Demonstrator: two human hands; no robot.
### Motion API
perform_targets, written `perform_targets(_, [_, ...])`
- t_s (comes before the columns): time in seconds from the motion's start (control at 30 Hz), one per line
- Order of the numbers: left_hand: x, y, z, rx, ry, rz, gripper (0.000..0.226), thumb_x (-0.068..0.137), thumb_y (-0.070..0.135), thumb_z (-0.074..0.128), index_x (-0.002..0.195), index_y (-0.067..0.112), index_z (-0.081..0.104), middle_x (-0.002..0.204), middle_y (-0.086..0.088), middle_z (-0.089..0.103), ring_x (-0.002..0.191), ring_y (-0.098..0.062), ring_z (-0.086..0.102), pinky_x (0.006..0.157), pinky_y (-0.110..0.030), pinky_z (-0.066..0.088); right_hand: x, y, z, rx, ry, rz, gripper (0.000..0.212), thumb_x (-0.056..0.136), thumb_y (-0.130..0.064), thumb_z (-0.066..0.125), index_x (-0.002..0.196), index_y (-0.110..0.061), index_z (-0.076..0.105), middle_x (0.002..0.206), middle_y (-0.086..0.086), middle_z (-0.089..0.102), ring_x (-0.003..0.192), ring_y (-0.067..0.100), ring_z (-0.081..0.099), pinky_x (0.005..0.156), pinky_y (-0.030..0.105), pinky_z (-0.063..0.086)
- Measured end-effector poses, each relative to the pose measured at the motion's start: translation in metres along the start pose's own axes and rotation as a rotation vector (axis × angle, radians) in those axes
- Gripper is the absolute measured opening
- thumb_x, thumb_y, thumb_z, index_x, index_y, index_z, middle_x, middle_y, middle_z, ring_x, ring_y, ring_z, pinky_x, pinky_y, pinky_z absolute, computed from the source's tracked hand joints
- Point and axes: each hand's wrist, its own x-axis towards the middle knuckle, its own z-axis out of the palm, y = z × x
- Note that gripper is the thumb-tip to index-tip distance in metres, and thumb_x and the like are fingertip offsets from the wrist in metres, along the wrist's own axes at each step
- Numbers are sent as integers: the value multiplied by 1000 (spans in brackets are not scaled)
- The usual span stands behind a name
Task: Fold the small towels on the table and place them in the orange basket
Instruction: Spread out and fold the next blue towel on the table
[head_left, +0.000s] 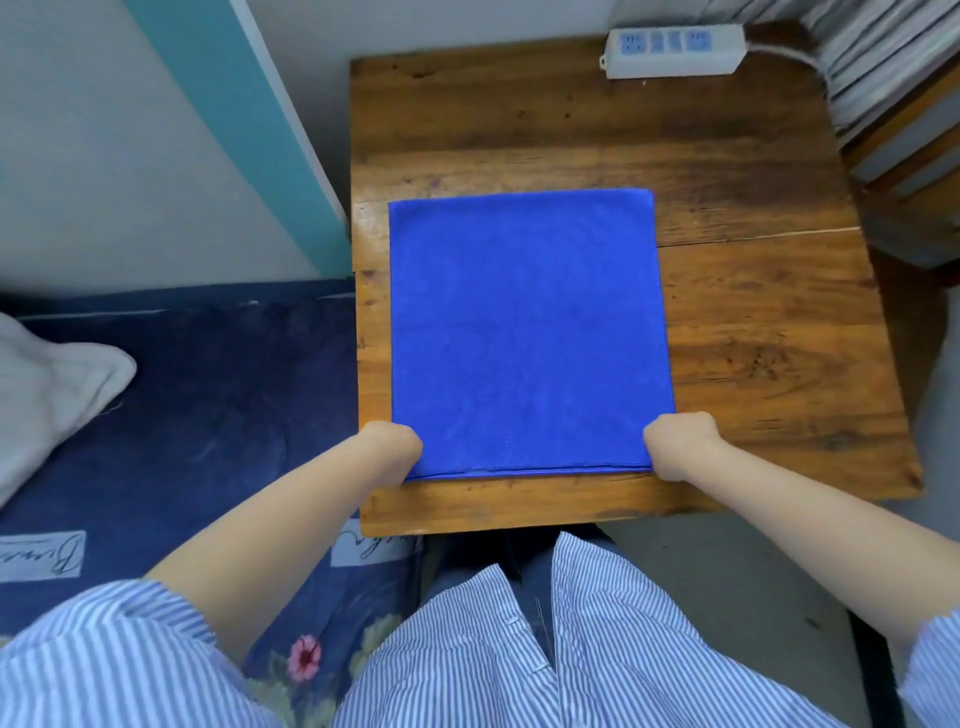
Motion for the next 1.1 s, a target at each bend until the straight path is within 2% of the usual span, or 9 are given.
perform_targets(0.07, [5,-11,-23,-45,27,-13,30,92,-1,37,64,12,36,63,1,28,52,-13,26,44,-22,23,14,-1,-24,20,81,-5,29,90,-6,39,110,-15,57,118,0,58,101,18,58,71,23,34])
perform_targets(0.2, [23,-37,-82,-230,337,-59,18,95,7,37,105,7,52,85,-5,45,81,-24,48,51,-24,32,56,3,-79,185,366,-31,19,87,-6,46,101,-5,59,108,10,60,102,28,55,69,31,37])
perform_targets(0.3, [44,-49,-122,-463,623,-135,20,96,10,36,106,2,50,111,-12,50,105,-29,48,65,-32,35,89,2,-109,259,690,-116,21,54,3,75,69,2,60,73,18,61,68,34,60,47,29,39])
perform_targets(0.37, [67,-58,-147,-589,719,-168,25,96,12,36,114,1,50,123,-14,46,117,-31,43,75,-35,37,116,5,-128,381,695,-180,34,45,4,80,76,4,67,81,24,67,75,39,67,50,36,51])
perform_targets(0.4, [77,-61,-157,-633,738,-173,32,98,15,36,126,2,46,136,-15,40,128,-30,36,88,-36,38,129,2,-134,451,692,-208,40,56,2,77,95,5,67,103,28,65,97,44,64,70,46,54])
perform_targets(0.5, [111,-69,-181,-639,739,-171,51,100,27,32,147,9,21,157,-9,12,146,-24,7,116,-36,15,160,3,-158,514,662,-197,49,92,-16,45,139,-4,37,151,15,26,141,34,20,114,48,17])
perform_targets(0.63, [143,-84,-177,-554,754,-140,60,95,47,19,149,19,18,158,-4,9,147,-24,4,118,-39,3,192,18,-168,408,656,-230,57,83,-35,29,125,-9,56,135,13,52,124,36,49,101,54,37])
perform_targets(0.8, [152,-119,-155,-481,853,-103,78,80,53,8,144,16,33,153,-6,27,144,-29,18,116,-44,8,202,78,-151,469,607,-111,82,75,-50,2,145,-13,24,155,5,18,144,27,11,116,42,4])
perform_targets(1.1, [149,-144,-153,-610,874,-159,65,90,42,15,144,11,31,154,-8,25,145,-28,16,116,-41,12,188,121,-148,503,498,-12,55,97,-27,24,147,-7,11,157,7,1,145,21,-2,117,39,0])
